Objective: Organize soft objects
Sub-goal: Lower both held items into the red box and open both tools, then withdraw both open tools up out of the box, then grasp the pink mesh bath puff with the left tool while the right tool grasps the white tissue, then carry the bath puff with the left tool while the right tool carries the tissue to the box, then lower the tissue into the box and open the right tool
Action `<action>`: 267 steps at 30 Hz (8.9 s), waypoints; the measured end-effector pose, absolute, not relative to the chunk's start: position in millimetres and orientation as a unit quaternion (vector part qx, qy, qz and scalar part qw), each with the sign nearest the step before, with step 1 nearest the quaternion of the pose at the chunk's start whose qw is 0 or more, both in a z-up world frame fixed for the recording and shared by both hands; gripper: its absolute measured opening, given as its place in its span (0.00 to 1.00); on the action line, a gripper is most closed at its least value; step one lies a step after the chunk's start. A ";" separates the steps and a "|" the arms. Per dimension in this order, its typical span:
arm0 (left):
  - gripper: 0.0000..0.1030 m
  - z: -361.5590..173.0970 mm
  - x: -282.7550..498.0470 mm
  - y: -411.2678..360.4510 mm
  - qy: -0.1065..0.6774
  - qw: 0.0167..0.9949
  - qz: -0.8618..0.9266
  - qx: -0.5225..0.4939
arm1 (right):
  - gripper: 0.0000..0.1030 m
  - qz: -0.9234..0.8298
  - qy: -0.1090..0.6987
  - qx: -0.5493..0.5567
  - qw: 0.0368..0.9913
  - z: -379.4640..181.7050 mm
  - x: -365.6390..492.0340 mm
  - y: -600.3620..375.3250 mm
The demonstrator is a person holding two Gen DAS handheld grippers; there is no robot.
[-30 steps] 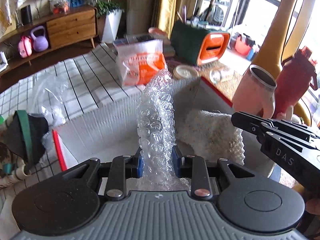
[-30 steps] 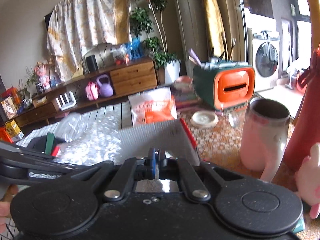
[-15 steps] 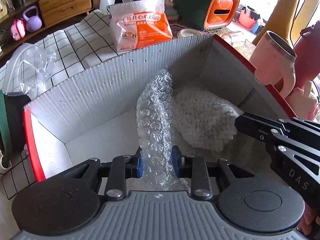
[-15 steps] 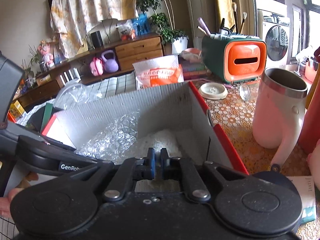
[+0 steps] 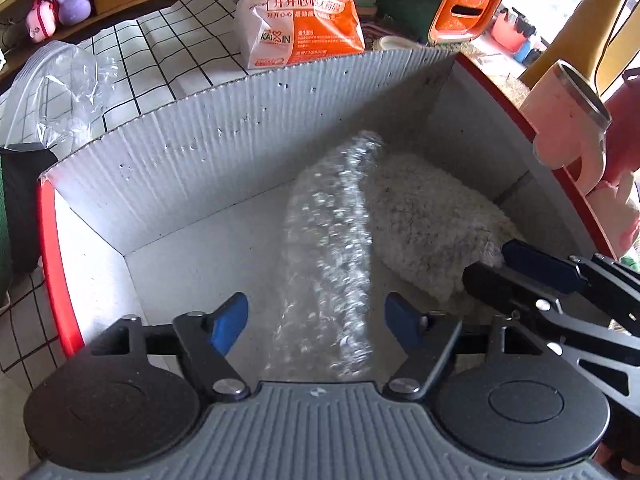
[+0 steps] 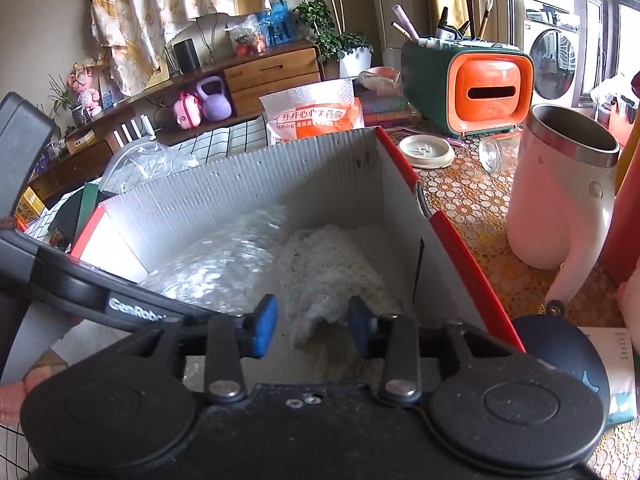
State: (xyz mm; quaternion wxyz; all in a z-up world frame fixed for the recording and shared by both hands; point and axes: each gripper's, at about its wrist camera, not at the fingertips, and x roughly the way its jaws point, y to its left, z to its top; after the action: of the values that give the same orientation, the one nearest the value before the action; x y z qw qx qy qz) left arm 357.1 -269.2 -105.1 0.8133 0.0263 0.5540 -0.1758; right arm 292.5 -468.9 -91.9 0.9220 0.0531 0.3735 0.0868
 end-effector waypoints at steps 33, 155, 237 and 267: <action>0.80 -12.1 282.3 -215.5 0.424 0.885 -0.190 0.029 | 0.93 0.083 0.304 0.025 0.949 -15.4 230.2 -443.0; 0.33 -116.4 193.1 157.4 0.349 0.924 0.082 -0.132 | 0.08 0.300 0.370 -0.111 0.872 -144.3 252.0 -113.9; 0.09 25.0 239.9 -173.6 0.276 0.930 -0.240 -0.048 | 0.06 0.084 0.284 0.013 0.955 -48.3 233.1 -447.4; 0.09 -57.3 287.2 -225.2 0.394 0.890 -0.229 -0.014 | 0.25 0.084 0.360 -0.006 0.929 -92.6 271.2 -448.3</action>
State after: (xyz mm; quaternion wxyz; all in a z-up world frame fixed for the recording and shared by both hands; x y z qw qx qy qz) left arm 287.2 -225.2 -57.3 0.8899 -0.0140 0.3940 -0.2294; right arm 271.2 -448.3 -92.6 0.9291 -0.0064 0.3601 0.0841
